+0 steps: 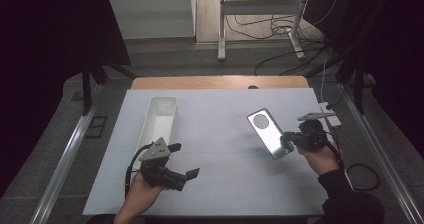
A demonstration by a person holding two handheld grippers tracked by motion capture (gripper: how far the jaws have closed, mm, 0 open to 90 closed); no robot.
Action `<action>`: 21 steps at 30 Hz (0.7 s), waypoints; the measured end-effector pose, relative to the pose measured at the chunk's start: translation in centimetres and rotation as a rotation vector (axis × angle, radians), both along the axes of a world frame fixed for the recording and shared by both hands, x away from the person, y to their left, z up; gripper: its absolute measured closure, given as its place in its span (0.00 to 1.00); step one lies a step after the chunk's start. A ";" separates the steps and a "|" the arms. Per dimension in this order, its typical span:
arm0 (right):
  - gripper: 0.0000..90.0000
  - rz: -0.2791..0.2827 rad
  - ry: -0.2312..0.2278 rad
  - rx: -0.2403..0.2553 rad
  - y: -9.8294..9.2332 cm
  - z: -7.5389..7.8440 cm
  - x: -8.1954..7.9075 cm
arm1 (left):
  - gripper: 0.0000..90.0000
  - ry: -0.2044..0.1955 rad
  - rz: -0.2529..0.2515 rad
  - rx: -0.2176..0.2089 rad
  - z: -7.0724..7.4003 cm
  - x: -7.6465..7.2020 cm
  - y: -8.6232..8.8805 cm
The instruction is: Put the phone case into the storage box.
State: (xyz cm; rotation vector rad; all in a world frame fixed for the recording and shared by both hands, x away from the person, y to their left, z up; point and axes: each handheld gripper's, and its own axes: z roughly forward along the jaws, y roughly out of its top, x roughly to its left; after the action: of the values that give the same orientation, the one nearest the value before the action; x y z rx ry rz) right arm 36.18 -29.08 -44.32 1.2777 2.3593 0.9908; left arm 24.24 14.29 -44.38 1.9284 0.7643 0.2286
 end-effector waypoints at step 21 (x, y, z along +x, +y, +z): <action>0.98 0.038 -0.045 0.025 2.2 1.3 -1.9 | 0.00 -0.003 -0.038 0.032 0.1 4.0 -3.5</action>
State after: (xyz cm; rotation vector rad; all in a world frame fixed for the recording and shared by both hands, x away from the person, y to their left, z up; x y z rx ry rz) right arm 34.29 -26.87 -43.05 1.2106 2.3524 1.0532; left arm 28.20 10.82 -44.32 1.9707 0.7252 0.2218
